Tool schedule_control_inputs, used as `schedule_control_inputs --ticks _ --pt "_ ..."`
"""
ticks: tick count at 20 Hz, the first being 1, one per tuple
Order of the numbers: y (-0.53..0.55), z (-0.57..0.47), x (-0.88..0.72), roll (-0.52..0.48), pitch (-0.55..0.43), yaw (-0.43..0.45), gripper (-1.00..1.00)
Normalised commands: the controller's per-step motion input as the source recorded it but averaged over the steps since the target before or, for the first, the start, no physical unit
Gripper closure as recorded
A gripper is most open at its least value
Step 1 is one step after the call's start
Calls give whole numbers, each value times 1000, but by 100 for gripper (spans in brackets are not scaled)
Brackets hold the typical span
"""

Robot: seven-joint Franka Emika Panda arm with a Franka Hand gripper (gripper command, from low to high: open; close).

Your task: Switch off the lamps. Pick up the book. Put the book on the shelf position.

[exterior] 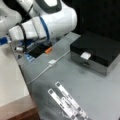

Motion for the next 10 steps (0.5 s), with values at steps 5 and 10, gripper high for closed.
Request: schedule_control_inputs --ticks 5,10 --pt "36 -51 -159 2 -133 139 -100" --pt "252 -15 -110 112 -162 -20 -100"
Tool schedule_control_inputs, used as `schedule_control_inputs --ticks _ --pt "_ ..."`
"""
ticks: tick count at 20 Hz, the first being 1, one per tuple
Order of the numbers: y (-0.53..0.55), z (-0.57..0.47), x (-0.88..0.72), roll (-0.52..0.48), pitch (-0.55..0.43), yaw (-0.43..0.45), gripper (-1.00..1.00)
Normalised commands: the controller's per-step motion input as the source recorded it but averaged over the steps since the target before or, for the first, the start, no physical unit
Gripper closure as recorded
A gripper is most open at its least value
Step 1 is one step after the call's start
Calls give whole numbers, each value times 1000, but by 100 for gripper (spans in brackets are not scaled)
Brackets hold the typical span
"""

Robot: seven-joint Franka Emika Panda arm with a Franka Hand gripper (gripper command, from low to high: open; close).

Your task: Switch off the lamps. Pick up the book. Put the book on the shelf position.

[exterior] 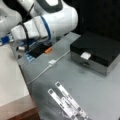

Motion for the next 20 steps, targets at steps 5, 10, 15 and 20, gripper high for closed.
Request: schedule_control_inputs --ticks 5,10,15,20 --pt "464 -14 15 241 -242 -245 -100" --pt "451 8 205 261 -205 -323 -100" --pt "399 -1 295 412 -214 -424 -100" --pt "410 -44 340 552 -248 -455 -100"
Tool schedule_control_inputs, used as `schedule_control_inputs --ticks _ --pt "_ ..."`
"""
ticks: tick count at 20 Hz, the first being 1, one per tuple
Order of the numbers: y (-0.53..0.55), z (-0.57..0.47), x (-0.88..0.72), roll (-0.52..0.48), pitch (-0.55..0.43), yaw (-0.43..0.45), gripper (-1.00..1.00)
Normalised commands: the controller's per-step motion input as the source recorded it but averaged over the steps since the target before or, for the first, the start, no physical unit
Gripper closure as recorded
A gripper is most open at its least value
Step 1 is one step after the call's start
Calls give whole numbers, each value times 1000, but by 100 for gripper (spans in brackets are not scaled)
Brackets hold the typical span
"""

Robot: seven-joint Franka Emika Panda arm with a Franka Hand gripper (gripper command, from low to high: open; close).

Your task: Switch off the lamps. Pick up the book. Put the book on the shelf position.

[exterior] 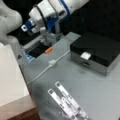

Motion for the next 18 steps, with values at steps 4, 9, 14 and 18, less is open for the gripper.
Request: schedule_control_inputs --ticks 4,9,14,18 --pt "371 -116 337 530 -212 -399 -100" --pt "255 -174 300 493 -205 -295 -100" --pt "52 -230 144 632 -334 -236 -100" --pt "-43 -293 -43 537 -392 -185 -100"
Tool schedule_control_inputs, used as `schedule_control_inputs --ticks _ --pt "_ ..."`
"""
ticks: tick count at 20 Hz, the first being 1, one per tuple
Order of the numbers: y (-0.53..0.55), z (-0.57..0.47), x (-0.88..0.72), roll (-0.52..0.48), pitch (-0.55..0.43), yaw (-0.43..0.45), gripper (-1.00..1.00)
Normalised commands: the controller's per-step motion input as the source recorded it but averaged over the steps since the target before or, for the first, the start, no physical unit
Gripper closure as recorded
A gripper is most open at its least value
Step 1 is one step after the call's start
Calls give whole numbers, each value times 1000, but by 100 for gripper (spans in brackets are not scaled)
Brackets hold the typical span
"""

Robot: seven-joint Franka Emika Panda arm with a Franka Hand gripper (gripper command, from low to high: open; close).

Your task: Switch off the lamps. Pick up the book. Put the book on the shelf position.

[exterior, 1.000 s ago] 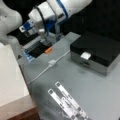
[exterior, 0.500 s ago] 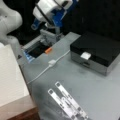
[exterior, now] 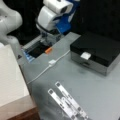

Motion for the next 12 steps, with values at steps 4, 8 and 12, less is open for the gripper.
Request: schedule_control_inputs --ticks 4,8,12 --pt "54 -307 -189 412 -411 -127 -100" --pt "170 -307 -253 301 -416 -81 -100" --pt "204 -307 -266 206 -401 -72 -100"
